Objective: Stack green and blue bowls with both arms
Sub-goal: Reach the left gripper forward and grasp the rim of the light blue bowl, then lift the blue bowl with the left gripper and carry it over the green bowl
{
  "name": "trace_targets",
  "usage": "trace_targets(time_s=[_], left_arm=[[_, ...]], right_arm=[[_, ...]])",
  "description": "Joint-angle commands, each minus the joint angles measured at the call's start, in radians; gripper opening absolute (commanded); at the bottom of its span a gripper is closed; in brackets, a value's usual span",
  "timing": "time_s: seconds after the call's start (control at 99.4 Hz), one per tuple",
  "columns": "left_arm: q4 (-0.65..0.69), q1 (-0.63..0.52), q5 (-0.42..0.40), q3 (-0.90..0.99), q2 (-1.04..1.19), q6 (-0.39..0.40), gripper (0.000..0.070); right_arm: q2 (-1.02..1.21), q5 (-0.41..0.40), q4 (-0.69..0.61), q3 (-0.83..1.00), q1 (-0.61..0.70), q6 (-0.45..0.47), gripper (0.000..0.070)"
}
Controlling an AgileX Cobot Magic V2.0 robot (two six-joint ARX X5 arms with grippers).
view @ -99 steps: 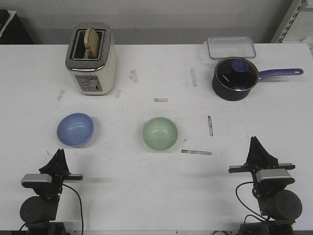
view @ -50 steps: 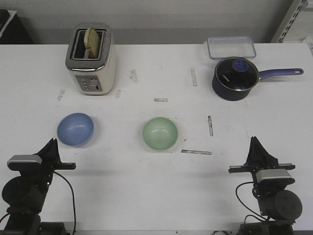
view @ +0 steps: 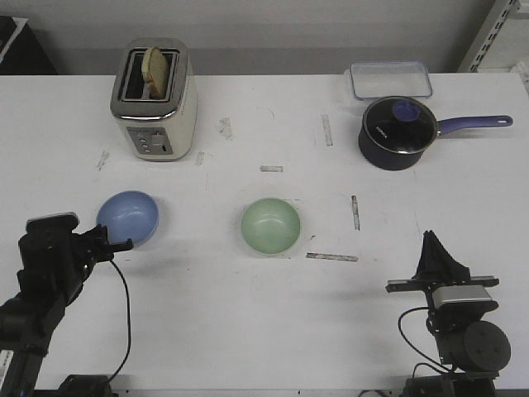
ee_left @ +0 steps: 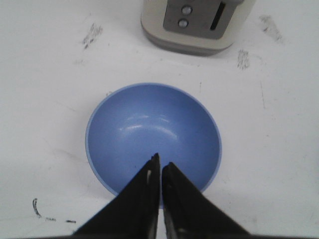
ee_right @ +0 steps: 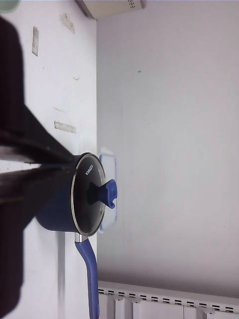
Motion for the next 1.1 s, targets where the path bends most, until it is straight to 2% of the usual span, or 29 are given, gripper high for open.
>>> trace_targets(time_s=[0.0, 0.081, 0.252, 0.342, 0.392, 0.523, 0.594, 0.684, 0.825, 1.087], left_arm=[[-0.032, 0.001, 0.005, 0.049, 0.051, -0.059, 0.0001], [-0.071, 0.011, 0.053, 0.093, 0.111, -0.098, 0.0001], [-0.12, 0.087, 0.286, 0.174, 0.217, -0.109, 0.0001], [-0.141, 0.137, 0.357, 0.206, 0.262, -0.129, 0.0005], [-0.16, 0.165, 0.361, 0.224, 0.287, -0.136, 0.0036], [-0.181, 0.237, 0.361, 0.248, 0.348, -0.137, 0.0293], [-0.181, 0.269, 0.361, 0.251, 0.381, -0.137, 0.0377], [-0.181, 0.303, 0.361, 0.251, 0.431, -0.125, 0.039], [-0.18, 0.331, 0.359, 0.251, 0.515, -0.093, 0.0456], [-0.148, 0.337, 0.356, 0.251, 0.654, -0.073, 0.0457]], right_arm=[[-0.002, 0.002, 0.01, 0.007, 0.001, 0.01, 0.0], [-0.002, 0.002, 0.01, 0.007, 0.001, 0.01, 0.0], [-0.002, 0.002, 0.01, 0.007, 0.001, 0.01, 0.0], [-0.002, 0.002, 0.01, 0.007, 0.001, 0.01, 0.0], [-0.002, 0.002, 0.01, 0.007, 0.001, 0.01, 0.0], [-0.002, 0.002, 0.01, 0.007, 0.001, 0.01, 0.0], [-0.002, 0.002, 0.01, 0.007, 0.001, 0.01, 0.0], [-0.002, 0.002, 0.01, 0.007, 0.001, 0.01, 0.0], [-0.002, 0.002, 0.01, 0.007, 0.001, 0.01, 0.0], [-0.002, 0.002, 0.011, 0.007, 0.001, 0.01, 0.0]])
